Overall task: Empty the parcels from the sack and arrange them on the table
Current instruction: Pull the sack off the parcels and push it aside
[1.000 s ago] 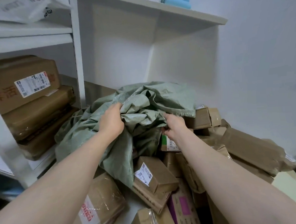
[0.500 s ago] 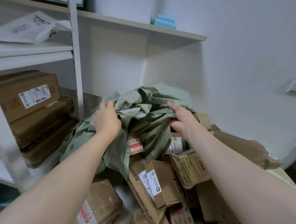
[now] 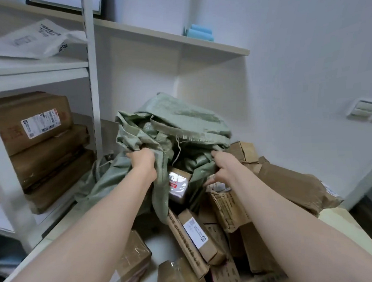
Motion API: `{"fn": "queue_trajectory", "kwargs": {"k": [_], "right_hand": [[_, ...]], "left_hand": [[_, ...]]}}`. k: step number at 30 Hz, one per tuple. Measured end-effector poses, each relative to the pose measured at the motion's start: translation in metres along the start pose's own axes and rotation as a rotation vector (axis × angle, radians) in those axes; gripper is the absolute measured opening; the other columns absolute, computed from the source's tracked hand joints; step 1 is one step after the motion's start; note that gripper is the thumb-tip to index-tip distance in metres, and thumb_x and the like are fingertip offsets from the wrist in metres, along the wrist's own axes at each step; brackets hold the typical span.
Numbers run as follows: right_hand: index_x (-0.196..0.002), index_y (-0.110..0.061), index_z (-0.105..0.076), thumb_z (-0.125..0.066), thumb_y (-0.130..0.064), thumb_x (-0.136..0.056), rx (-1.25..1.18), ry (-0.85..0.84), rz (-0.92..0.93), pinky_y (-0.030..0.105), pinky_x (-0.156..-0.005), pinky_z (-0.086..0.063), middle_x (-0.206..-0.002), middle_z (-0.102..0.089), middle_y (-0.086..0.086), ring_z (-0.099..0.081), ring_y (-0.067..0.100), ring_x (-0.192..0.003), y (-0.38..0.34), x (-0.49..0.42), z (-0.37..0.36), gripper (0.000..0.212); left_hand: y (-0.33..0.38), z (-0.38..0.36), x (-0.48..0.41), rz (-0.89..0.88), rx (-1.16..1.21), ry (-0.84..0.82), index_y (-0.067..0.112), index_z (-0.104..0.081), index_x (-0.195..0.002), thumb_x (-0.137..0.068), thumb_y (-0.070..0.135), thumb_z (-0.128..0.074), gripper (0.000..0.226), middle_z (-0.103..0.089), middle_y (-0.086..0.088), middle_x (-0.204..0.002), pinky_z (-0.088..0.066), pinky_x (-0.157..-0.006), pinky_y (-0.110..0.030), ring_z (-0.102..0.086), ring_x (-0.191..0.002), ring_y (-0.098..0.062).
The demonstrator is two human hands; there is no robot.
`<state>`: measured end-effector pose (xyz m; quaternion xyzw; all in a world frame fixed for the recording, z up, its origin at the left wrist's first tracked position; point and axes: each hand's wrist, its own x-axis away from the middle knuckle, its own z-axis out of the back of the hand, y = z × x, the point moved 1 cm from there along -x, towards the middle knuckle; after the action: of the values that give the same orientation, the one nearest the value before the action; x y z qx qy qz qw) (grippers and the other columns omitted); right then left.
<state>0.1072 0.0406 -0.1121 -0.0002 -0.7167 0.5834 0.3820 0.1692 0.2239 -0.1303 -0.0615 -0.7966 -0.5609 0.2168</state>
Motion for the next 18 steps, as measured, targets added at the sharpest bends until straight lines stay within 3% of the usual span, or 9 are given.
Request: {"fn": "queue_trajectory", "kwargs": {"k": [2,5,8,12,15,18], "right_hand": [[-0.125,-0.014,-0.048,-0.045,-0.035,-0.100,-0.223,0.038,0.062,0.076,-0.090,-0.037,-0.121,-0.057,0.015,-0.054,0.044,-0.117,-0.006,-0.007,0.007,0.033],[-0.120,-0.012,-0.059,-0.052,-0.033,-0.092,-0.496,0.089,0.192,0.062,-0.085,-0.052,-0.109,-0.070,0.014,-0.068,0.037,-0.096,-0.010,-0.017,0.018,0.037],[-0.114,-0.016,-0.064,-0.049,-0.029,-0.087,-0.574,0.158,0.268,0.051,-0.083,-0.056,-0.106,-0.073,0.008,-0.071,0.030,-0.091,-0.011,-0.022,0.025,0.034],[-0.109,-0.014,-0.063,-0.051,-0.029,-0.085,-0.591,0.235,0.338,0.050,-0.082,-0.058,-0.104,-0.072,0.007,-0.071,0.028,-0.091,-0.018,-0.019,0.028,0.030],[-0.111,-0.012,-0.056,-0.060,-0.035,-0.078,-0.342,0.278,0.345,0.050,-0.083,-0.057,-0.106,-0.068,0.010,-0.068,0.031,-0.092,-0.022,-0.053,0.036,0.040],[-0.138,-0.009,-0.036,-0.072,-0.039,-0.062,0.152,0.393,0.280,0.049,-0.096,-0.050,-0.138,-0.047,0.019,-0.055,0.037,-0.116,-0.021,-0.046,0.031,0.089]], "left_hand": [[0.004,-0.001,0.002,0.044,0.112,-0.043,0.014,-0.046,-0.127,-0.096,0.015,-0.038,0.032,-0.058,-0.011,-0.127,-0.053,-0.089,-0.040,-0.058,-0.099,-0.024],[0.012,-0.004,0.000,0.025,0.227,-0.091,0.014,-0.051,-0.129,-0.096,0.015,-0.037,0.036,-0.063,-0.011,-0.116,-0.056,-0.084,-0.044,-0.063,-0.094,-0.028],[0.021,-0.002,0.004,0.019,0.254,-0.121,0.014,-0.056,-0.128,-0.099,0.017,-0.035,0.036,-0.064,-0.009,-0.102,-0.054,-0.068,-0.036,-0.062,-0.081,-0.026],[0.026,-0.007,0.003,0.004,0.150,-0.163,0.010,-0.058,-0.124,-0.098,0.012,-0.039,0.032,-0.061,-0.006,-0.089,-0.047,-0.057,-0.029,-0.058,-0.072,-0.022],[0.027,-0.014,0.002,0.041,0.099,-0.215,0.009,-0.061,-0.118,-0.099,0.014,-0.038,0.030,-0.059,-0.005,-0.083,-0.047,-0.066,-0.030,-0.056,-0.072,-0.022],[0.025,-0.019,0.001,0.051,0.056,-0.244,0.010,-0.062,-0.113,-0.098,0.017,-0.039,0.028,-0.060,-0.006,-0.087,-0.047,-0.079,-0.032,-0.056,-0.078,-0.023]]}}
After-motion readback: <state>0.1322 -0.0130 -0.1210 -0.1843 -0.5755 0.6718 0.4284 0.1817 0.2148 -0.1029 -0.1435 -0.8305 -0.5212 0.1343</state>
